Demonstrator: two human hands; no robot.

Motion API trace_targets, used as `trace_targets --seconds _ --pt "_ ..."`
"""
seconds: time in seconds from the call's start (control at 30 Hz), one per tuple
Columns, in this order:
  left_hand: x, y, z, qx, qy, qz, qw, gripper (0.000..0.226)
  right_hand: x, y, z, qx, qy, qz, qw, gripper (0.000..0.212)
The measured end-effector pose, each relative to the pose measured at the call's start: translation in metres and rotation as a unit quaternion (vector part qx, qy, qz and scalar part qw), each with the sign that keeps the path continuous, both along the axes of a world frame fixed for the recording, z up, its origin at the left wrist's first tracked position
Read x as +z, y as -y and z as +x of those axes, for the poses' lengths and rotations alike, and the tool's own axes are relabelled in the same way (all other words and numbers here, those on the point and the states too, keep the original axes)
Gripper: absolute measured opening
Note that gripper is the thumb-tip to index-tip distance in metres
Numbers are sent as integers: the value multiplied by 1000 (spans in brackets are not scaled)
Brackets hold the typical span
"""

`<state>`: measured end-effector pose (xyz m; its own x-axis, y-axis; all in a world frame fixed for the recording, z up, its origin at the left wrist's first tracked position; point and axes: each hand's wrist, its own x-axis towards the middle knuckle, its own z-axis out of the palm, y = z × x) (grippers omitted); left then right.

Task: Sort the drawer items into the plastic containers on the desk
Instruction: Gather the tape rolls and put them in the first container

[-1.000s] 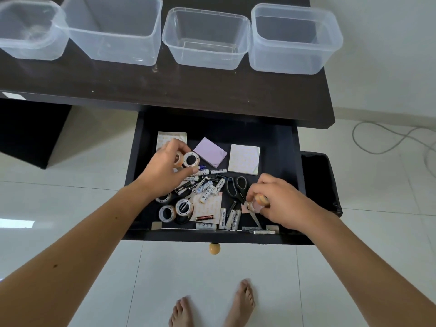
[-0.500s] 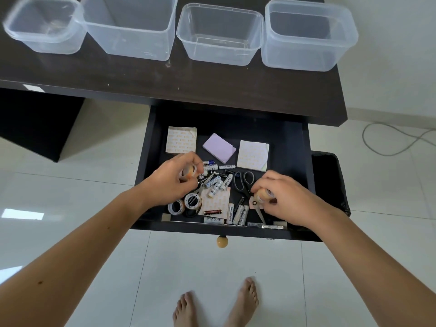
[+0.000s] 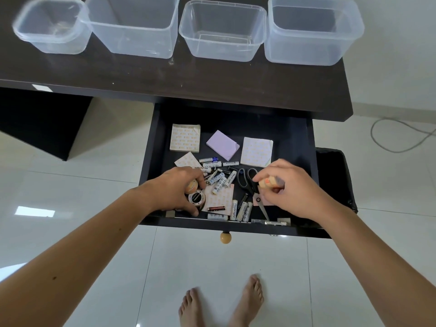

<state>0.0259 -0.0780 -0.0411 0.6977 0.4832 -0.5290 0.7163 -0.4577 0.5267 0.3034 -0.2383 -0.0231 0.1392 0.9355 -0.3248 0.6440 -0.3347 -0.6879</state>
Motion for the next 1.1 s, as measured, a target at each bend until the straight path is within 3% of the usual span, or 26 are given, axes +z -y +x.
trace_targets --seconds 0.13,0.3,0.5,0.77,1.0,1.1 --pt "-4 0 1 -13 -15 36 999 53 4 -1 -1 -16 -1 12 1000 20" --pt "1 2 -6 -2 65 32 997 49 4 -1 -4 -14 8 19 1000 18" --pt "15 -10 -16 -82 31 -6 996 53 1 -1 -3 -27 -12 42 999 20" --pt "24 -35 -11 -157 -28 6 987 32 0 0 -3 -23 -19 42 999 24" --pt "26 -35 -5 -261 -98 43 959 63 -2 -1 -5 -20 -12 36 999 23" --pt "26 -31 -7 -307 -117 77 941 66 -2 -1 -6 -23 -18 37 999 22"
